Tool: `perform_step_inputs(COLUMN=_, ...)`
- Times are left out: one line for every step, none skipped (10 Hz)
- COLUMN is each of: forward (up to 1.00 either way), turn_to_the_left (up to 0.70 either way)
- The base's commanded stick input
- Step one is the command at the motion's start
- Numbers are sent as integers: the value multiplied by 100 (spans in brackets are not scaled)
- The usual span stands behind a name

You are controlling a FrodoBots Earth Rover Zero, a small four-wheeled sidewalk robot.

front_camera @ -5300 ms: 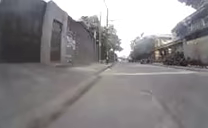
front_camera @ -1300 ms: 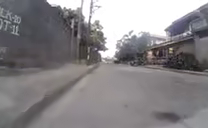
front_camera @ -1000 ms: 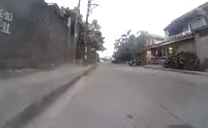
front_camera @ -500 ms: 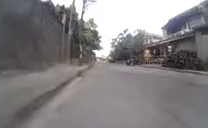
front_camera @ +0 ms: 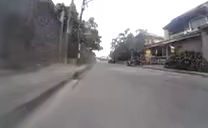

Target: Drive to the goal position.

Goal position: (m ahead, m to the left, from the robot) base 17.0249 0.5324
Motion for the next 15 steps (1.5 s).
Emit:
perform_step_inputs(forward=100, turn_to_the_left=1)
perform_step_inputs(forward=100, turn_to_the_left=1)
perform_step_inputs(forward=100, turn_to_the_left=1)
perform_step_inputs(forward=100, turn_to_the_left=1)
perform_step_inputs(forward=100, turn_to_the_left=1)
perform_step_inputs(forward=100, turn_to_the_left=1)
perform_step_inputs(forward=100, turn_to_the_left=1)
perform_step_inputs(forward=100, turn_to_the_left=1)
perform_step_inputs(forward=100, turn_to_the_left=1)
perform_step_inputs(forward=100, turn_to_the_left=1)
perform_step_inputs(forward=100, turn_to_the_left=1)
perform_step_inputs(forward=100, turn_to_the_left=1)
perform_step_inputs(forward=100, turn_to_the_left=1)
perform_step_inputs(forward=100, turn_to_the_left=1)
perform_step_inputs(forward=100, turn_to_the_left=1)
